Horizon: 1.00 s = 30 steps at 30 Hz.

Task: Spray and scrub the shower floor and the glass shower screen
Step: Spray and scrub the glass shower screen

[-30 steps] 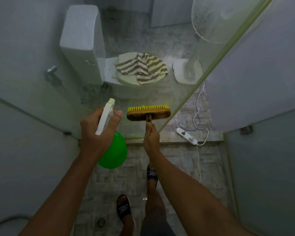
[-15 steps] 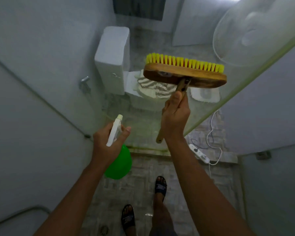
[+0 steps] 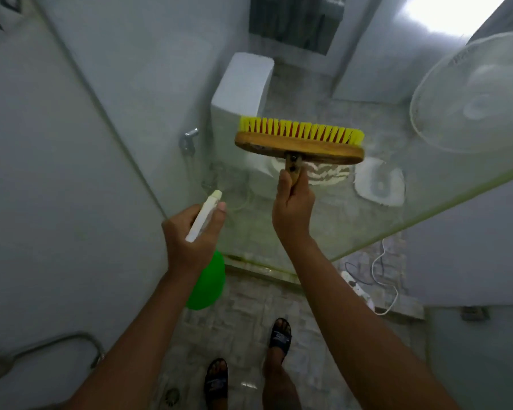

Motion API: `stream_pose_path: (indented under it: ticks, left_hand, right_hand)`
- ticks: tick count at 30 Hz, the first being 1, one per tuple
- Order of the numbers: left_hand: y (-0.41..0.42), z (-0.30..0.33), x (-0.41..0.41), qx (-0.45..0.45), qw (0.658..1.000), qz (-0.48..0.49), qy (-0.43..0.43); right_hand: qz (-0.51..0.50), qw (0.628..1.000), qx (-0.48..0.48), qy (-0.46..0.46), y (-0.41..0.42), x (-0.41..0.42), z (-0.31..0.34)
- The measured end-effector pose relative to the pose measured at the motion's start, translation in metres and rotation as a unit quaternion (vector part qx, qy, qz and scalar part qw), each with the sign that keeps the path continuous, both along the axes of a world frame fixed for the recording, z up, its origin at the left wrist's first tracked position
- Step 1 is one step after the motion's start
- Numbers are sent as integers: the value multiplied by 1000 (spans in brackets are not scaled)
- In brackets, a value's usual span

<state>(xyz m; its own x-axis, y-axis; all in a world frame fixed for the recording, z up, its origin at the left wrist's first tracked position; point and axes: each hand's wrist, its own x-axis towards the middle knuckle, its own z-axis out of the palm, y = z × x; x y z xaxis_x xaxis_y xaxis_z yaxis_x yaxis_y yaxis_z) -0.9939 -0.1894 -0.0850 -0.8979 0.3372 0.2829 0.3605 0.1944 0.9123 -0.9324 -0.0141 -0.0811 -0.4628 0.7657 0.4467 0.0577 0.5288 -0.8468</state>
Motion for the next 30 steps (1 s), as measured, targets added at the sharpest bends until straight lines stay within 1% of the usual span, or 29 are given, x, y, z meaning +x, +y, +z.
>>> stream_pose_path:
  ticks: [2, 4, 7, 9, 12, 16, 19, 22, 26, 28, 30]
  left_hand:
    - [-8, 1, -5, 4, 1000, 15, 2]
    - [-18, 0, -7, 9, 1000, 18, -4]
    - [-29, -4, -10, 2, 1000, 12, -1]
    - [-36, -7, -14, -13, 1000, 17, 11]
    - [-50, -7, -20, -16, 999, 39, 8]
    - [-59, -4, -17, -11, 999, 40, -14]
    - [-62, 2, -12, -8, 999, 44, -3]
    - [-63, 13, -11, 7, 999, 37, -8]
    - [-60, 32, -13, 10, 1000, 14, -3]
    - [-55, 43, -13, 19, 1000, 6, 3]
    - [-50, 54, -15, 26, 1000, 3, 12]
  right_hand:
    - [14, 998, -6, -65, -2, 0, -36]
    - [37, 987, -22, -153, -7, 4, -82]
    - [44, 953, -86, -288, -20, 17, -141]
    - [27, 938, -114, -326, -30, 22, -154]
    - [24, 950, -80, -302, -44, 0, -132]
    - [62, 975, 3, -213, -74, -70, -61]
    - [86, 980, 11, -178, -98, -107, -22]
    - [81, 978, -41, -187, -98, -99, -42]
    - [12, 951, -120, -283, -79, -31, -104]
    - [-19, 951, -153, -268, -69, -1, -106]
    - [-34, 961, -149, -230, -62, 5, -86]
